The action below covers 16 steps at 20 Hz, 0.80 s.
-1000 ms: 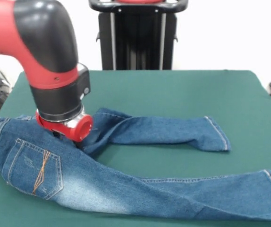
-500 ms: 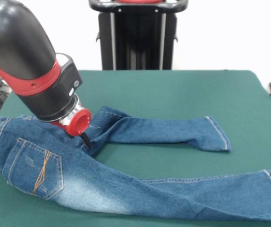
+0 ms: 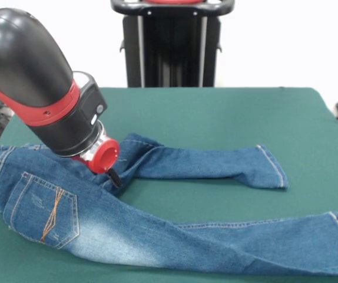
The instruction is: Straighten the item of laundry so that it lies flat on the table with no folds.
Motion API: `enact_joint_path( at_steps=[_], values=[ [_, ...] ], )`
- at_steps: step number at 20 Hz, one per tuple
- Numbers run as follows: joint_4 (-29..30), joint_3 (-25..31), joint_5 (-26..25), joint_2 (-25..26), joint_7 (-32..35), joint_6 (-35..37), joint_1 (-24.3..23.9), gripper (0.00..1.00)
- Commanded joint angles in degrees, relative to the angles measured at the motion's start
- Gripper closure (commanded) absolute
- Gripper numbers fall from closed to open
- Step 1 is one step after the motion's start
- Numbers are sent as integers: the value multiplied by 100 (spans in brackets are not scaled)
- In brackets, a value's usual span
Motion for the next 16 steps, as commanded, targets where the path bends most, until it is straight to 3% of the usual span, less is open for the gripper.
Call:
enact_joint_path(
  at_steps=[1,8,16],
  values=[
    [444,637,192,-74,-640,50,71,0],
    [869,646,211,-336,-632,-140,-30,0],
    [595,606,140,-343,-617,81,8,0]
  ],
)
